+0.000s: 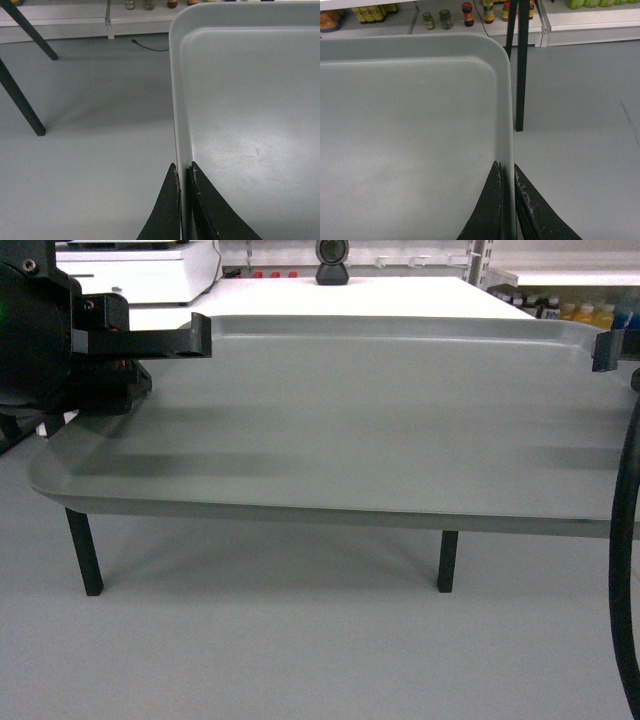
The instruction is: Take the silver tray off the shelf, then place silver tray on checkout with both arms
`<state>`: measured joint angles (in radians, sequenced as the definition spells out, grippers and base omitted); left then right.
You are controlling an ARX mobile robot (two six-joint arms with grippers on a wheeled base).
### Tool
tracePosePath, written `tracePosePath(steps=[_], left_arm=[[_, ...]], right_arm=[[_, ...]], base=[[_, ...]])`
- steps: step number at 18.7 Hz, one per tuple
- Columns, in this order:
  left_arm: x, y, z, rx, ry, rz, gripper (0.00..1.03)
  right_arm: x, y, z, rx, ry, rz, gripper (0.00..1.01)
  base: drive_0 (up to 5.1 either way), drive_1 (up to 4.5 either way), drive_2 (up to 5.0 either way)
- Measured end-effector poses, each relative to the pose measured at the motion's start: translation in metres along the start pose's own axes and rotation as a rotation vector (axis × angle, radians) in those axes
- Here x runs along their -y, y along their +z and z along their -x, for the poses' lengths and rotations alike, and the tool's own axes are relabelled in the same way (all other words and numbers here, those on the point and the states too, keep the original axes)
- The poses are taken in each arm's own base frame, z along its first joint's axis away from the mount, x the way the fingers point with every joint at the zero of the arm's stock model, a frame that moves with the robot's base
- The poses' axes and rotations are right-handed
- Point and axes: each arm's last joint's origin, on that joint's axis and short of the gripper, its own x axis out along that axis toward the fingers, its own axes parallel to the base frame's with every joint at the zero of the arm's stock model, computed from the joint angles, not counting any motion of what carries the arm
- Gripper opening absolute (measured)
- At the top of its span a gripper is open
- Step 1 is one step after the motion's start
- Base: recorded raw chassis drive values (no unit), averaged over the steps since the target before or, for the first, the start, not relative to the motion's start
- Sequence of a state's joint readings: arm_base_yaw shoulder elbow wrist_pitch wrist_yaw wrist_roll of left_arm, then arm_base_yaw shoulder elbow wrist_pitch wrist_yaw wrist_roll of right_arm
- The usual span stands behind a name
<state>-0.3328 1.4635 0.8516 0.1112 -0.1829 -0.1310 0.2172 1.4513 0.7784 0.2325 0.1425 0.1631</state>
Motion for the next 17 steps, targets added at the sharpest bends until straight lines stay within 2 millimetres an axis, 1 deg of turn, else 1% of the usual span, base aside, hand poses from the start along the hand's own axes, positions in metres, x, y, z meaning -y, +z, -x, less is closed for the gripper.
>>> tracePosePath(steps=[10, 12, 17], left_arm=[[-0.0011, -0.0001, -0.0002, -0.002, 0.004, 0.001, 0.03], [-0.0011, -0.0001, -0.0002, -0.002, 0.004, 0.001, 0.03], [-0.0011, 0.0, -0.0001, -0.002, 0.004, 0.001, 0.03]], right_arm=[[-0.0015, -0.0002, 0.0002, 0.0, 0.002, 0.002, 0.03], [-0.0015, -0.0002, 0.0002, 0.0, 0.003, 0.002, 0.03], [-0.0015, 0.0001, 0.0005, 0.002, 0.002, 0.002, 0.03]], base=[[0.0, 0.0, 0.0], [0.0, 1.56, -1.6], [0.0, 4.1, -4.1]])
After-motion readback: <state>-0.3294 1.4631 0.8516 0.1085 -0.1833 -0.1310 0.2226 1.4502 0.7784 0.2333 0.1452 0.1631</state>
